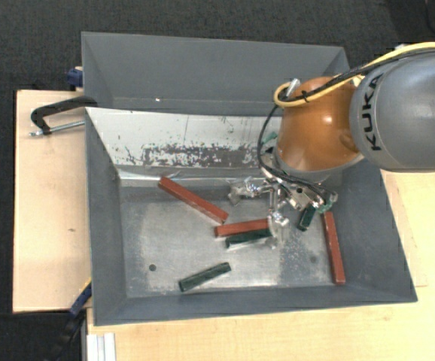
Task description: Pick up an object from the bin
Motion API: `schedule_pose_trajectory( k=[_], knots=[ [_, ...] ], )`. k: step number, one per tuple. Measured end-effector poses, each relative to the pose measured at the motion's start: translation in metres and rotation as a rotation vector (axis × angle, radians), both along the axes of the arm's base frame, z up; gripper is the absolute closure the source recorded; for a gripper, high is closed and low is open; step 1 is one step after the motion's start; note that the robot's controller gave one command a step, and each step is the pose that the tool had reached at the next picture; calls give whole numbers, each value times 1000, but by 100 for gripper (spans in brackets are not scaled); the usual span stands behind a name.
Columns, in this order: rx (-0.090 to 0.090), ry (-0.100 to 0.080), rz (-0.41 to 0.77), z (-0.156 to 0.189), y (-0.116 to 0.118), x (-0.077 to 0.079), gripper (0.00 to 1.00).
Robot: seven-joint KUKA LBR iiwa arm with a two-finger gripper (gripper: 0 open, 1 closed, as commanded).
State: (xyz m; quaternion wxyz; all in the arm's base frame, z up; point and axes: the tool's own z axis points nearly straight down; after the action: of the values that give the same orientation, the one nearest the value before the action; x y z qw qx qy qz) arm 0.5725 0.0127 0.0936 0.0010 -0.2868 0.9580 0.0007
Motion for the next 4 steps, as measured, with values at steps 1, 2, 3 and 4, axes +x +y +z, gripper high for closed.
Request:
schedule_pose_trajectory(
  k=[1, 2, 3, 4],
  knots=[
    [0, -1, -1, 0, 0, 0, 0],
    [0, 1, -82, -23, 31, -35, 100],
    [0, 1, -82, -23, 31, -35, 100],
    [0, -4, -33, 81, 24, -18, 100]
  ],
)
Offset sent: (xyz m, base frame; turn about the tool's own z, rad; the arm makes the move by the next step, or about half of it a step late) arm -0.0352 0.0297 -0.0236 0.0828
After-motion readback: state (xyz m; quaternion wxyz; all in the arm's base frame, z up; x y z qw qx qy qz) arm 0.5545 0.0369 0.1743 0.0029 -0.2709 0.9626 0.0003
